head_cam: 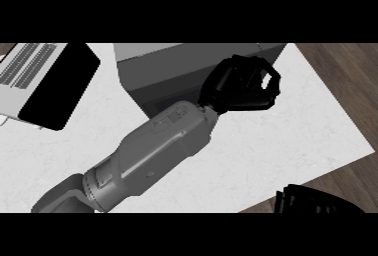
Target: Pick up the milk, place it into the microwave and close the microwave
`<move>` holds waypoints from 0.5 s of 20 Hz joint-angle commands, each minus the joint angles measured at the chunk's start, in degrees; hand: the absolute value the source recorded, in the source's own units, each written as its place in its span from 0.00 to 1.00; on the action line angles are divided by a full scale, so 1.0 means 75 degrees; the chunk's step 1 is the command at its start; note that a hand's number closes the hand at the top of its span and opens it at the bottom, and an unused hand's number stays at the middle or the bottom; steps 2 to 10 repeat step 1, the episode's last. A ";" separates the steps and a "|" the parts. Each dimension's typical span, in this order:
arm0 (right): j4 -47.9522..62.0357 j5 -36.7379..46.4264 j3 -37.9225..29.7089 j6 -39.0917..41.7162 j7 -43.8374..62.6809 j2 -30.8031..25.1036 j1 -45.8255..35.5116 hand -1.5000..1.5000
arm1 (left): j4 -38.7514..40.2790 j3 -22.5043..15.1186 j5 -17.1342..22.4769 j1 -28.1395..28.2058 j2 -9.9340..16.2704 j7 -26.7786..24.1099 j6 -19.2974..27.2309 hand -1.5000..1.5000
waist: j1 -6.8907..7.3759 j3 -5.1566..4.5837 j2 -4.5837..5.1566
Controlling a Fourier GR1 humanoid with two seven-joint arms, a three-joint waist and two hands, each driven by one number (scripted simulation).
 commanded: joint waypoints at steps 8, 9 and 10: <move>-0.0324 0.0246 0.0206 -0.0251 0.0079 0.0124 0.0227 1.00 | 0.1218 0.0465 0.0448 0.1074 0.0249 -0.0135 0.0048 1.00 | 0.0283 -0.0082 0.0179; -0.0324 0.0246 0.0206 -0.0251 0.0079 0.0124 0.0227 1.00 | 0.1218 0.0465 0.0448 0.1074 0.0249 -0.0135 0.0048 1.00 | 0.0283 -0.0082 0.0179; -0.0324 0.0246 0.0206 -0.0251 0.0079 0.0124 0.0227 1.00 | 0.1218 0.0465 0.0448 0.1074 0.0249 -0.0135 0.0048 1.00 | 0.0283 -0.0082 0.0179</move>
